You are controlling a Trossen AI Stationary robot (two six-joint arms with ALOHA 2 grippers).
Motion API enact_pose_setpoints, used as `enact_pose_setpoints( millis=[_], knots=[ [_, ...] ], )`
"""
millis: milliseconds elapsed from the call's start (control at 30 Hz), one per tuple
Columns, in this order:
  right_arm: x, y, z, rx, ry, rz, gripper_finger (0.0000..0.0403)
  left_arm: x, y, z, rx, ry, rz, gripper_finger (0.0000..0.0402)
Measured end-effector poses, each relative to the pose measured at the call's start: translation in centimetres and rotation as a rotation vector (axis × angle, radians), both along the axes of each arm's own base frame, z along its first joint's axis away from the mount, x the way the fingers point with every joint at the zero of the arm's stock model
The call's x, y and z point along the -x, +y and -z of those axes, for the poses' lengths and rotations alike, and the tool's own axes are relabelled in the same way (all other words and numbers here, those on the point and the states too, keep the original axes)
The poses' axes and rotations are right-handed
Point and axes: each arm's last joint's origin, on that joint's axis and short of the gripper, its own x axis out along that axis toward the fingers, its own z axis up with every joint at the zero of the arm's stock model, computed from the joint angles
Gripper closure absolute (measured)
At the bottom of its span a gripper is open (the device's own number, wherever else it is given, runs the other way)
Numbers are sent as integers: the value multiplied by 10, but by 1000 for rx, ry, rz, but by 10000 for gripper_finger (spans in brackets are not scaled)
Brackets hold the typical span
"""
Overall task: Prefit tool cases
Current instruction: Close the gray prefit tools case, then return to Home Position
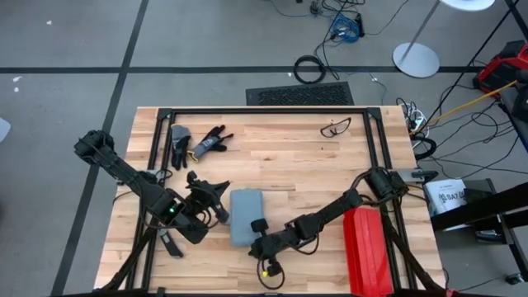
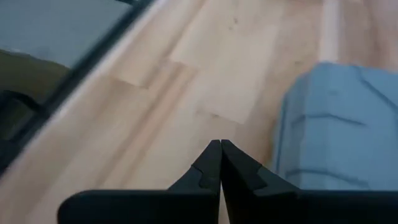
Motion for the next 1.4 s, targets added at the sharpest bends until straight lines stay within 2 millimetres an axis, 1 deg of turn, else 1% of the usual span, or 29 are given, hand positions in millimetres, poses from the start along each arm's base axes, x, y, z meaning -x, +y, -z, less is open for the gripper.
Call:
enact_pose_setpoints(
  millis=[133,267,367,567,733,867,967,1067,1167,1267,1333,1400],
  knots=[
    [0,-9,4,42,49,62,403,-3,-2,-3,23,-43,1,402],
    [-2,-20,6,80,66,134,403,-4,-10,-7,18,-65,46,402],
    [-1,-29,8,133,102,184,403,-3,-16,-9,5,-67,83,402],
    [-3,-48,10,156,160,220,403,3,-25,-10,-3,-64,131,402],
    [-3,-59,7,175,195,231,403,5,-29,-10,-5,-61,149,402],
    [1,-60,2,215,216,185,403,6,-30,-10,-22,-44,166,402],
    [5,-55,-5,155,248,108,403,6,-31,-8,11,-5,220,402],
    [13,-47,-21,73,276,23,403,5,-33,-6,70,34,286,402],
    [21,-37,-45,27,234,-21,403,4,-33,-7,89,16,282,402],
    [29,-27,-73,37,141,-75,403,0,-29,-9,12,39,280,402],
    [35,-23,-93,53,67,-112,403,-9,-25,-14,-70,36,300,402],
    [44,-20,-115,95,-9,-130,403,-30,-18,-28,-151,-42,376,402]
  ],
)
